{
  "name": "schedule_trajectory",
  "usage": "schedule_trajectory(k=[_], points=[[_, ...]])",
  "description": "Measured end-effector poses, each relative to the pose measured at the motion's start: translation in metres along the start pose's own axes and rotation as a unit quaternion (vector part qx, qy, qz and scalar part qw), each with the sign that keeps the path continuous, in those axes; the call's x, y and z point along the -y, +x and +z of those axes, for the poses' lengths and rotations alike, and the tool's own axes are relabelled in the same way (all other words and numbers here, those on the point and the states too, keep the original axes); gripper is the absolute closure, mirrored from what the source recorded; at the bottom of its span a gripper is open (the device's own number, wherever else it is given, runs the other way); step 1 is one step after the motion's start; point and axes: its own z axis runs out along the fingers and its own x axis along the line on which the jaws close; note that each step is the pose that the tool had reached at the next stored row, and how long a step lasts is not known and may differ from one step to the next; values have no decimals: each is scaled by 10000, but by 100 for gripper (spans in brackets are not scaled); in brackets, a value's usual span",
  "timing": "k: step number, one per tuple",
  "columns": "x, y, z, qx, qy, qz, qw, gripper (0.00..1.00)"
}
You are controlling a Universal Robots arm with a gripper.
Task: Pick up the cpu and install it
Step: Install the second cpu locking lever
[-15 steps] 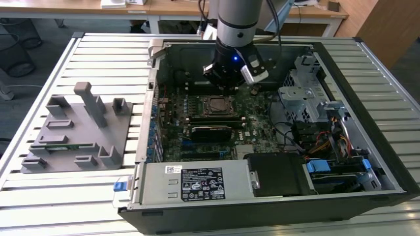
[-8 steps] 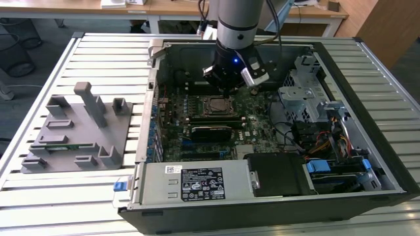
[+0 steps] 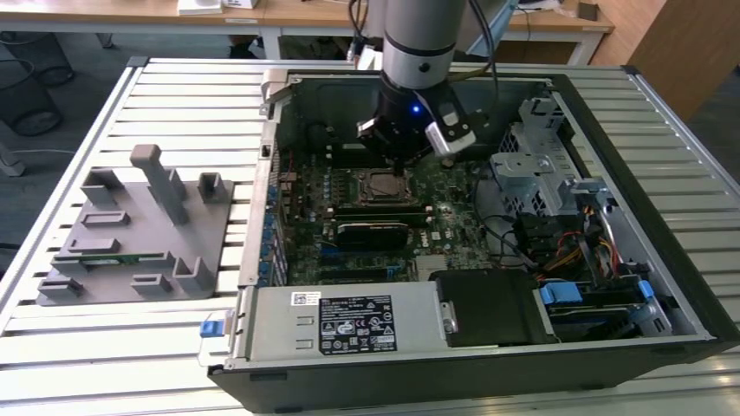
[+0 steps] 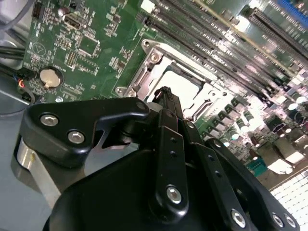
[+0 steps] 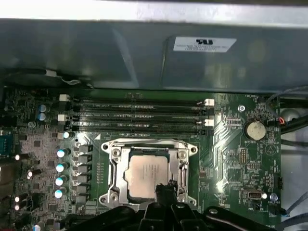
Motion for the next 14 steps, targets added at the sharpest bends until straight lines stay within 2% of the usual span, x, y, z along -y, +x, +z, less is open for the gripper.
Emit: schedule_trajectory(k=[7, 14], points=[[146, 17, -6, 0, -2, -6, 10000, 89], [248, 90, -10, -1, -3, -25, 10000, 89]])
